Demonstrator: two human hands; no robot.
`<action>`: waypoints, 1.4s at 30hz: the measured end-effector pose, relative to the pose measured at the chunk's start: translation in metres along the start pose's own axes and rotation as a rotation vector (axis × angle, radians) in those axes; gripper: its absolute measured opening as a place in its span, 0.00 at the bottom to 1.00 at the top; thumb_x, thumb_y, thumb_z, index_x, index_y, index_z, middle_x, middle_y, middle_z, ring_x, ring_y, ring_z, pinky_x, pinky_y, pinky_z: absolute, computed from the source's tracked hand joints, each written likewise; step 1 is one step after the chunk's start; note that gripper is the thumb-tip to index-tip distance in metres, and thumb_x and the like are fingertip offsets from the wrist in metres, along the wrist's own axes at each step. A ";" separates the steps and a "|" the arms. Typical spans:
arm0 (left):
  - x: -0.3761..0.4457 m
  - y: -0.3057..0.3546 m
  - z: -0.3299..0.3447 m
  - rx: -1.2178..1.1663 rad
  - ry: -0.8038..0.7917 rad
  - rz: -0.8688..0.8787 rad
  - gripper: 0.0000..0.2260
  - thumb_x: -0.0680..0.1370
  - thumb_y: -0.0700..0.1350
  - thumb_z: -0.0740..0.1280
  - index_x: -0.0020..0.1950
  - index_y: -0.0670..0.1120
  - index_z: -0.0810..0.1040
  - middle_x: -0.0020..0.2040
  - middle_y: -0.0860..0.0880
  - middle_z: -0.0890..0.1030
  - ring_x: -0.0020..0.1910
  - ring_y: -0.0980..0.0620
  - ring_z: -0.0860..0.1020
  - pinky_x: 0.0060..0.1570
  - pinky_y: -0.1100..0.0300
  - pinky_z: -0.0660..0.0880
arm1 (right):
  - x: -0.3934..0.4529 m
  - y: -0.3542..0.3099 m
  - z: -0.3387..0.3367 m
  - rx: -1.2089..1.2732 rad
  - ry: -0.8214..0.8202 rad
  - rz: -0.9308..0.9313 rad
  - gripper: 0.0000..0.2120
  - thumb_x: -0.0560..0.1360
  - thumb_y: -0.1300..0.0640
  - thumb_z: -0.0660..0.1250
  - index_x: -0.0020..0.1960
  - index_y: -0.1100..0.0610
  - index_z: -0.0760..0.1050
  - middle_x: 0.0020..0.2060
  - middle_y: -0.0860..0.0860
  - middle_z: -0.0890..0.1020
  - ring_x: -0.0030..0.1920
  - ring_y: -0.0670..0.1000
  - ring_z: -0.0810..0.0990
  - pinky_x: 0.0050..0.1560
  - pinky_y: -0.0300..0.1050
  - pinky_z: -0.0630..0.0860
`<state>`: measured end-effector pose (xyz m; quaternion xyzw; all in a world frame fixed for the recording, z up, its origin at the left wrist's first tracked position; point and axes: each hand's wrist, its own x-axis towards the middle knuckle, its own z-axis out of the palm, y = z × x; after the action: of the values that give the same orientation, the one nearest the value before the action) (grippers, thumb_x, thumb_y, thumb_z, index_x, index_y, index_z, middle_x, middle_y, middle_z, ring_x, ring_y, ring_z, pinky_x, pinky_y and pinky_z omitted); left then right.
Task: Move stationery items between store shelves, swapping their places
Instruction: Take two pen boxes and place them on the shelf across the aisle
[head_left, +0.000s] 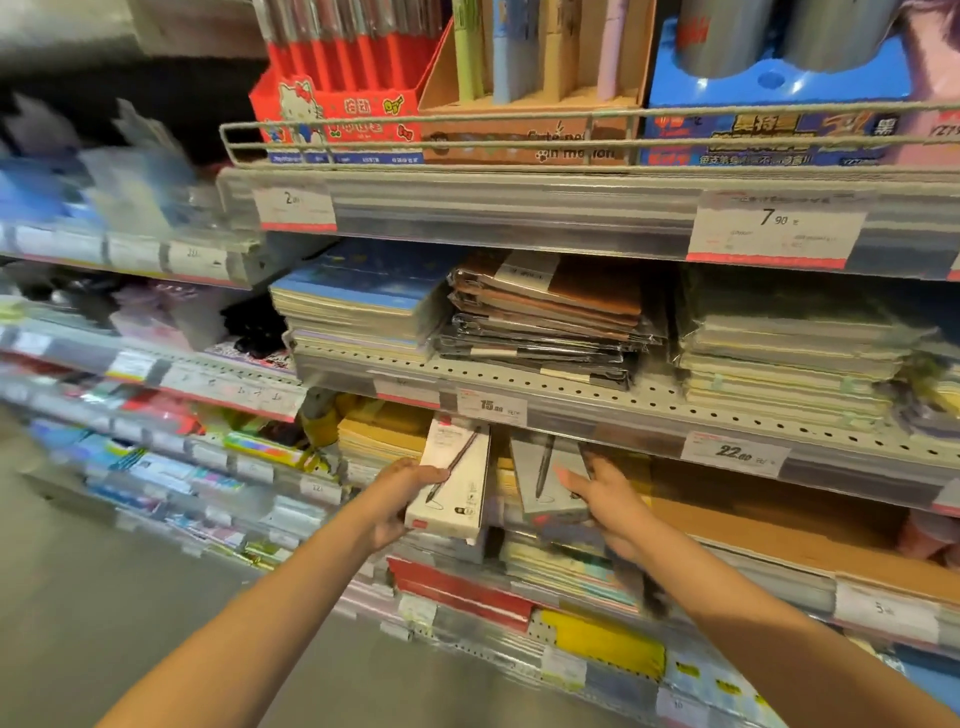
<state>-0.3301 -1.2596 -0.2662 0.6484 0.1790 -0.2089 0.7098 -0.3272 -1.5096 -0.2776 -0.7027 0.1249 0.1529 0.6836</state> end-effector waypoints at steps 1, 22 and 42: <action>-0.009 -0.003 -0.008 -0.004 0.015 0.011 0.16 0.74 0.38 0.67 0.61 0.38 0.72 0.49 0.39 0.84 0.45 0.43 0.83 0.37 0.55 0.80 | -0.001 -0.001 0.008 0.007 -0.031 0.003 0.21 0.76 0.58 0.65 0.66 0.57 0.66 0.59 0.58 0.78 0.58 0.59 0.78 0.60 0.62 0.74; -0.150 -0.029 -0.289 -0.287 0.373 0.139 0.09 0.77 0.39 0.59 0.53 0.42 0.77 0.34 0.49 0.85 0.31 0.53 0.83 0.28 0.64 0.74 | -0.016 -0.034 0.318 -0.128 -0.635 -0.045 0.15 0.78 0.63 0.61 0.64 0.59 0.70 0.48 0.56 0.81 0.34 0.46 0.83 0.25 0.35 0.75; -0.217 0.037 -0.642 -0.428 0.660 0.316 0.05 0.77 0.38 0.62 0.43 0.44 0.76 0.29 0.50 0.83 0.25 0.56 0.81 0.23 0.69 0.74 | 0.024 -0.104 0.708 -0.079 -0.768 -0.077 0.17 0.77 0.65 0.61 0.65 0.60 0.70 0.38 0.53 0.84 0.27 0.44 0.82 0.22 0.33 0.73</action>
<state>-0.4833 -0.6040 -0.1818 0.5379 0.3345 0.1630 0.7564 -0.2957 -0.7978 -0.2039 -0.6243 -0.1729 0.3838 0.6581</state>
